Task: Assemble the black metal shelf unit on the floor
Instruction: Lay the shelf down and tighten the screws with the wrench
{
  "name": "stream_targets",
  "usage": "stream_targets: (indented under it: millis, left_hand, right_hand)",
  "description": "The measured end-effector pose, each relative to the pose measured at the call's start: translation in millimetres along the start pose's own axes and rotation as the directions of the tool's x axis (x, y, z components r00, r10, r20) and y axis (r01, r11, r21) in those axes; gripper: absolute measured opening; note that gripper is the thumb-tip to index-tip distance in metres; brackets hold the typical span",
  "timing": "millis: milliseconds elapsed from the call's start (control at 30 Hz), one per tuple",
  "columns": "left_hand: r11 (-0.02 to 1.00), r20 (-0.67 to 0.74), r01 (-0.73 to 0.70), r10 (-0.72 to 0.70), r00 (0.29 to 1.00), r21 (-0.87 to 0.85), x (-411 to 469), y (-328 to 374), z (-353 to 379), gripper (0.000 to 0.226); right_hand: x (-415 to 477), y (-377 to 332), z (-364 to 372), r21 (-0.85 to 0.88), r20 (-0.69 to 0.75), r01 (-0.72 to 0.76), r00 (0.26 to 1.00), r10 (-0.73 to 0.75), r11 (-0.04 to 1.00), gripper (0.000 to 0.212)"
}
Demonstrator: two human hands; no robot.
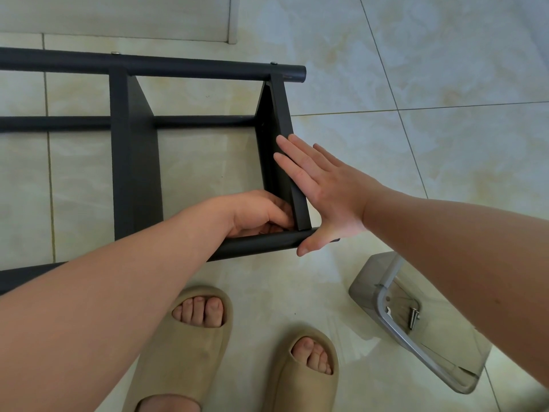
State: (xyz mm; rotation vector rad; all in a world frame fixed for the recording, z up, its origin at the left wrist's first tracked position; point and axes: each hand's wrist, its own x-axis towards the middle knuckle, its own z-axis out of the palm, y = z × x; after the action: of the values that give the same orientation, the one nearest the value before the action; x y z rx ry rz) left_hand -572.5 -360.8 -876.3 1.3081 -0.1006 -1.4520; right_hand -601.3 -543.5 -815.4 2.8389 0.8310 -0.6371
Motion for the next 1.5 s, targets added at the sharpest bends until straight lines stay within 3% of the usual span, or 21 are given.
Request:
stream_targets:
  millis: [300,400,467,1000,1133,1267,1500]
  left_hand:
    - [0.996,0.030,0.006,-0.003,1.000,-0.086,-1.1,2.3,2.7,0.020]
    - [0.998,0.002,0.018,-0.018,1.000,0.061,-3.2,1.6,4.0,0.026]
    - [0.994,-0.029,0.016,-0.012,1.000,0.109,-2.9,0.5,3.6,0.016]
    - [0.999,0.001,-0.032,0.032,0.999,-0.004,-3.5,2.4,0.8,0.027]
    - [0.996,0.021,0.014,-0.012,1.000,-0.084,-3.3,3.1,1.0,0.026]
    - [0.995,-0.028,0.025,-0.022,0.999,0.099,-2.7,0.1,2.7,0.031]
    - [0.998,-0.058,0.007,-0.003,0.998,0.068,-2.0,-0.5,0.4,0.024]
  right_hand:
    - [0.2,0.5,1.0,0.005,-0.010,0.005,1.000,-0.005,1.000,0.147]
    - [0.3,0.6,1.1,0.005,-0.007,0.005,1.000,-0.005,1.000,0.148]
    - [0.3,0.8,0.9,0.004,-0.005,0.003,1.000,-0.003,1.000,0.148]
    - [0.1,0.1,0.2,0.005,0.000,0.009,1.000,-0.009,1.000,0.147]
    - [0.2,0.3,0.6,0.002,0.000,0.012,1.000,-0.012,1.000,0.148]
    - [0.2,0.2,0.7,0.004,0.006,0.009,1.000,-0.009,1.000,0.149]
    - [0.1,0.0,-0.2,-0.003,0.003,0.012,1.000,-0.012,1.000,0.147]
